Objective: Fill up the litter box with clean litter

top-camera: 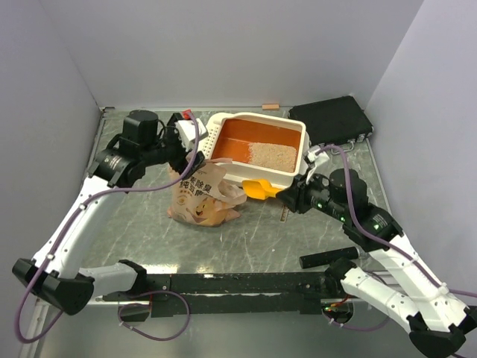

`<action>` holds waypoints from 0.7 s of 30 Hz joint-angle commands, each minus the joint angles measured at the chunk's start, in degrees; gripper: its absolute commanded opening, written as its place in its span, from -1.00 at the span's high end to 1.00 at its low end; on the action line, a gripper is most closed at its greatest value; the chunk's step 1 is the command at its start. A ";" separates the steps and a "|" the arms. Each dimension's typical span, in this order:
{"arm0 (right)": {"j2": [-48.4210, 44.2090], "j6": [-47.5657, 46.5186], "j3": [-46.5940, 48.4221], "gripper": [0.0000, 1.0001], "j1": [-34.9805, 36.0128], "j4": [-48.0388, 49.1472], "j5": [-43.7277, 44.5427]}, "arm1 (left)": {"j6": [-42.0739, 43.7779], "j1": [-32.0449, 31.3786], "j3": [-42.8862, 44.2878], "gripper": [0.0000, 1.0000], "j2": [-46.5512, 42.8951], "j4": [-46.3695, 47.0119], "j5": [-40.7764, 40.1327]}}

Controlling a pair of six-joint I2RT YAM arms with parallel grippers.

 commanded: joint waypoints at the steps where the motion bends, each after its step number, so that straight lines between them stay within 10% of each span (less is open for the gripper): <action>1: -4.67 0.39 -2.92 1.00 0.64 2.54 2.36 | 4.87 -0.04 4.67 -0.81 2.58 -10.97 3.48; 16: -15.76 2.32 -4.51 1.00 0.72 -1.06 6.15 | 7.50 -1.00 5.64 -0.61 10.14 -18.27 -5.94; 21: -15.50 2.58 -3.99 1.00 0.81 -2.03 5.53 | 6.99 -1.00 3.36 0.98 8.05 -17.66 -7.34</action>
